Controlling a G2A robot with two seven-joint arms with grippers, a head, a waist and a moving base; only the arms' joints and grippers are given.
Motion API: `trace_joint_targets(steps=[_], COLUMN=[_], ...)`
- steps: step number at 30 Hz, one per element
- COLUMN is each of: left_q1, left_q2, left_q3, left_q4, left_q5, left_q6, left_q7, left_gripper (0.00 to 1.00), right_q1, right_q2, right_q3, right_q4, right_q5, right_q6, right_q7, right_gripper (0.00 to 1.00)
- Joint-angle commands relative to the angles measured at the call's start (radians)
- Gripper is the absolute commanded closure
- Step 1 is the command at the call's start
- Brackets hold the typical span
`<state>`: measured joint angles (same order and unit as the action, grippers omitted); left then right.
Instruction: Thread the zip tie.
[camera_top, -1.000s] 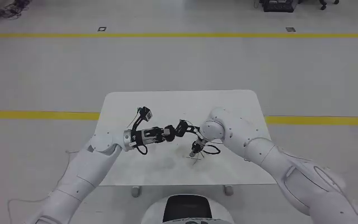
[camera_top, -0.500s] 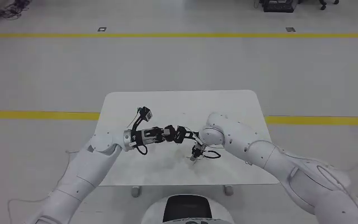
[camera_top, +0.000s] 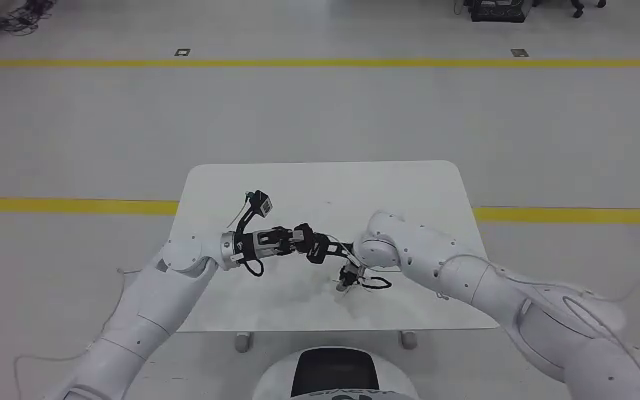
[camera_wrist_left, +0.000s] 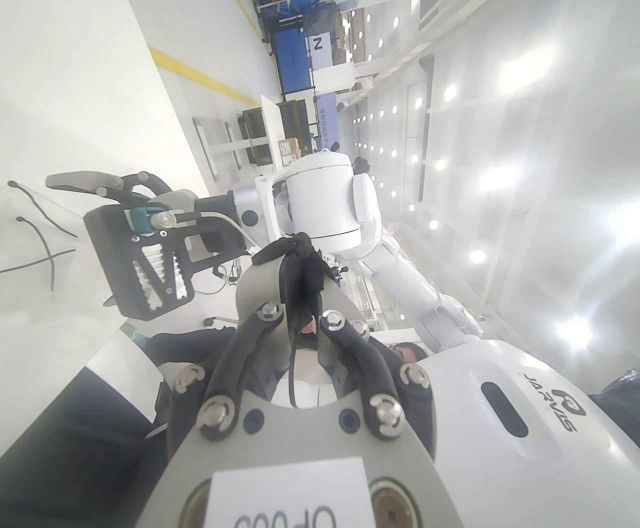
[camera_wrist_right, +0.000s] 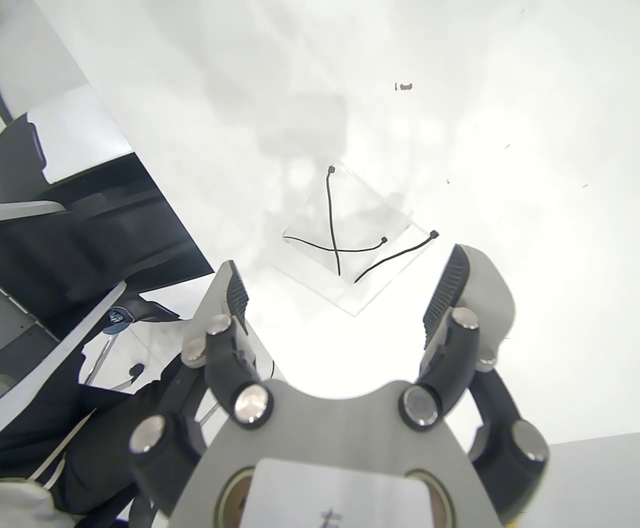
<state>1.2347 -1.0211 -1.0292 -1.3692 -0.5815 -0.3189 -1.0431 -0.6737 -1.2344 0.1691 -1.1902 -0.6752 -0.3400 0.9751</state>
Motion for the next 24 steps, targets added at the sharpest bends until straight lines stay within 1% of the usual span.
trace_joint_targets(steps=[1, 3, 9, 13, 18, 24], left_q1=[0.0, 0.0, 0.0, 0.0, 0.0, 0.0], left_q2=[0.0, 0.0, 0.0, 0.0, 0.0, 0.0], left_q3=[0.0, 0.0, 0.0, 0.0, 0.0, 0.0], left_q4=[0.0, 0.0, 0.0, 0.0, 0.0, 0.0], left_q5=[0.0, 0.0, 0.0, 0.0, 0.0, 0.0], left_q6=[0.0, 0.0, 0.0, 0.0, 0.0, 0.0], left_q7=[0.0, 0.0, 0.0, 0.0, 0.0, 0.0], left_gripper=[1.0, 1.0, 1.0, 1.0, 1.0, 1.0], right_q1=[-0.003, -0.005, -0.015, -0.023, -0.037, -0.051], right_q2=[0.002, 0.003, -0.007, -0.021, -0.044, -0.069], right_q3=[0.001, 0.001, 0.001, 0.001, 0.001, 0.001], right_q4=[0.001, 0.002, 0.013, 0.033, 0.068, 0.111], right_q5=[0.0, -0.003, -0.02, -0.038, -0.046, -0.033], right_q6=[0.0, 0.0, 0.0, 0.0, 0.0, 0.0], right_q7=[-0.006, -0.005, -0.005, -0.014, -0.021, -0.027], right_gripper=[0.64, 0.7, 0.8, 0.8, 0.84, 0.86])
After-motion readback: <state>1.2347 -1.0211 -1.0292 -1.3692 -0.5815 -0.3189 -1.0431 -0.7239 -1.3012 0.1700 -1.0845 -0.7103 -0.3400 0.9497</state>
